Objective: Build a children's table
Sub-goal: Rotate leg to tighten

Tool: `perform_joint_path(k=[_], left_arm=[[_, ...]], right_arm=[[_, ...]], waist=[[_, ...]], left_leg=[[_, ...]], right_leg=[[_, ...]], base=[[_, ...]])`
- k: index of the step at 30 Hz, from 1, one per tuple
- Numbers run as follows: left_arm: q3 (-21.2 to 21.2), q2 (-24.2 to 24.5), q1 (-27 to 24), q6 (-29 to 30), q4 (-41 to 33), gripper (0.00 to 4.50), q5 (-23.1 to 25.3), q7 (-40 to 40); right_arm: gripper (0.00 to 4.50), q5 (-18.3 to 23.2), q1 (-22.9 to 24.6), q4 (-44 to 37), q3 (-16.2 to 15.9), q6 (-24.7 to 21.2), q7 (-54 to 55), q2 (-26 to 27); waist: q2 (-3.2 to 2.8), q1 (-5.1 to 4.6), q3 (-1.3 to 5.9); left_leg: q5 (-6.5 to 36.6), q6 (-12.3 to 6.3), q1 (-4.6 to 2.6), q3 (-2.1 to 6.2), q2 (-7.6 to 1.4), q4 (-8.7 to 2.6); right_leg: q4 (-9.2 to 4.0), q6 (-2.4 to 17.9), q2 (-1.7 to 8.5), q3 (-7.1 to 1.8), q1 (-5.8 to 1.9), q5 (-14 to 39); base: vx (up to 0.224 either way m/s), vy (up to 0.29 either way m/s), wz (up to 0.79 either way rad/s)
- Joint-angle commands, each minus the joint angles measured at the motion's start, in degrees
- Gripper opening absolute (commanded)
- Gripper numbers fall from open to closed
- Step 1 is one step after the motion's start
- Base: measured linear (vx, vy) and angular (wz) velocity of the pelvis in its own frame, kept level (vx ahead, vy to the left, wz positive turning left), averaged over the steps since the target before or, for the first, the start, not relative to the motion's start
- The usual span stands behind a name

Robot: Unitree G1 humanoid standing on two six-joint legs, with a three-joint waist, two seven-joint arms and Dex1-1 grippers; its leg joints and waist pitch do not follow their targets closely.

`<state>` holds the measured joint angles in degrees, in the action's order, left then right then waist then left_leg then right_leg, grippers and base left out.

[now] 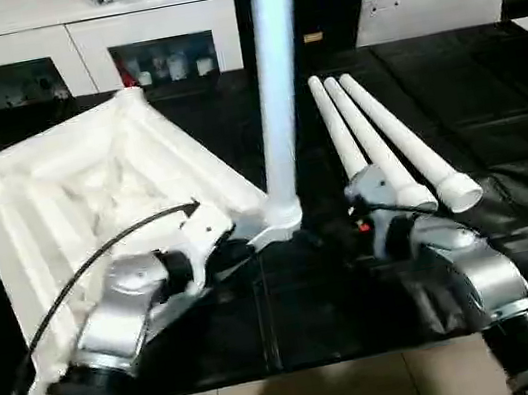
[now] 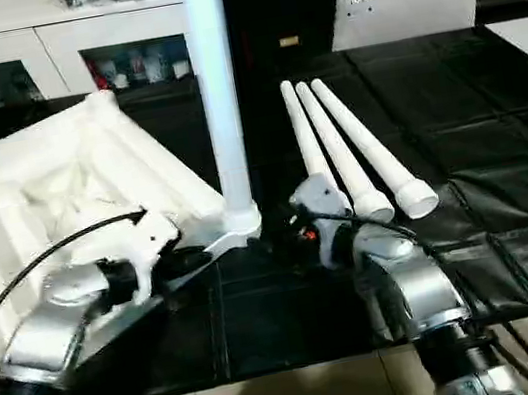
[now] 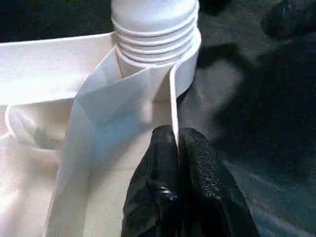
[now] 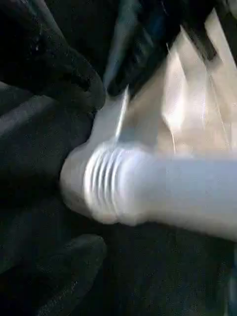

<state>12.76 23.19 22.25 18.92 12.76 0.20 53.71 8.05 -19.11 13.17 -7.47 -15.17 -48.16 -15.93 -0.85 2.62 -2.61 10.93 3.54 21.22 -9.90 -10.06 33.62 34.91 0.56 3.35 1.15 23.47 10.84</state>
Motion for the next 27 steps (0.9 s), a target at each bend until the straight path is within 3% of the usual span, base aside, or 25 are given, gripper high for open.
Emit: perform_joint_path(k=[1, 5, 11, 15, 16, 18, 27], left_arm=[[2.67, 1.46, 0.62, -2.66, 0.43, 0.0, -0.3, 5.67], [5.96, 6.23, 1.31, -6.79, 2.34, 0.0, -0.93, 16.28], [8.32, 8.75, 2.6, -10.4, 4.67, 0.0, -1.82, 24.47], [8.89, 8.9, 3.08, -11.62, 5.4, 0.0, -1.62, 25.35], [9.17, 8.88, 3.32, -11.97, 5.69, 0.0, -1.61, 25.81], [9.71, 8.85, 3.81, -12.78, 6.28, 0.0, -1.41, 26.76], [10.15, 8.58, 4.93, -14.98, 8.7, 0.0, -1.04, 28.01]], right_arm=[[4.47, 0.69, -0.73, -1.48, -1.12, 1.2, -4.03, -2.1], [4.47, 0.43, -2.64, -0.17, -5.0, 4.31, -14.92, -7.31], [4.47, -0.47, -5.89, 4.73, -7.61, 8.55, -22.82, -9.62], [4.47, -0.36, -6.63, 5.93, -8.42, 9.64, -24.47, -9.81], [4.47, -0.19, -7.09, 6.47, -8.95, 9.66, -25.19, -9.55], [4.29, 0.06, -7.98, 7.72, -9.76, 9.4, -26.5, -8.72], [3.49, 2.34, -9.79, 11.3, -9.93, 8.65, -29.42, -6.2]], waist=[[0.17, 0.07, 3.23], [0.18, 0.73, 3.06], [0.16, 0.92, 3.03], [0.34, 1.12, 3.16], [0.89, 1.16, 3.19], [0.56, 1.28, 3.19], [0.65, 1.56, 3.29]], left_leg=[[10.53, -2.98, -0.53, 0.63, -2.5, -3.73], [11.27, -3.63, -0.67, 0.51, -2.55, -3.7], [13.45, -2.07, -0.96, 0.62, -2.76, -3.93], [11.65, -2.55, -0.77, 0.48, -2.69, -3.71], [11.31, -2.75, -0.77, 0.41, -2.73, -3.7], [11.03, -3.01, -0.73, 0.42, -2.7, -3.6], [10.56, -2.79, -0.77, 0.42, -2.85, -3.61]], right_leg=[[-4.28, 11.51, 3.69, -1.99, -2.71, 9.42], [-4.18, 12.09, 3.73, -1.97, -2.74, 9.9], [-4.2, 12.51, 3.95, -1.92, -2.66, 13.4], [-3.95, 13.11, 3.92, -1.91, -2.91, 10.67], [-3.96, 13.09, 3.92, -1.89, -2.94, 10.45], [-3.87, 13.4, 3.98, -1.82, -2.89, 10.79], [-3.59, 13.93, 4.0, -1.75, -2.98, 9.44]], base=[[0.0, 0.0, 0.0], [0.0, 0.0, 0.0], [0.0, 0.0, 0.0], [0.0, 0.0, 0.0], [0.0, 0.0, 0.0], [0.0, 0.0, 0.0], [0.0, 0.0, 0.0]])
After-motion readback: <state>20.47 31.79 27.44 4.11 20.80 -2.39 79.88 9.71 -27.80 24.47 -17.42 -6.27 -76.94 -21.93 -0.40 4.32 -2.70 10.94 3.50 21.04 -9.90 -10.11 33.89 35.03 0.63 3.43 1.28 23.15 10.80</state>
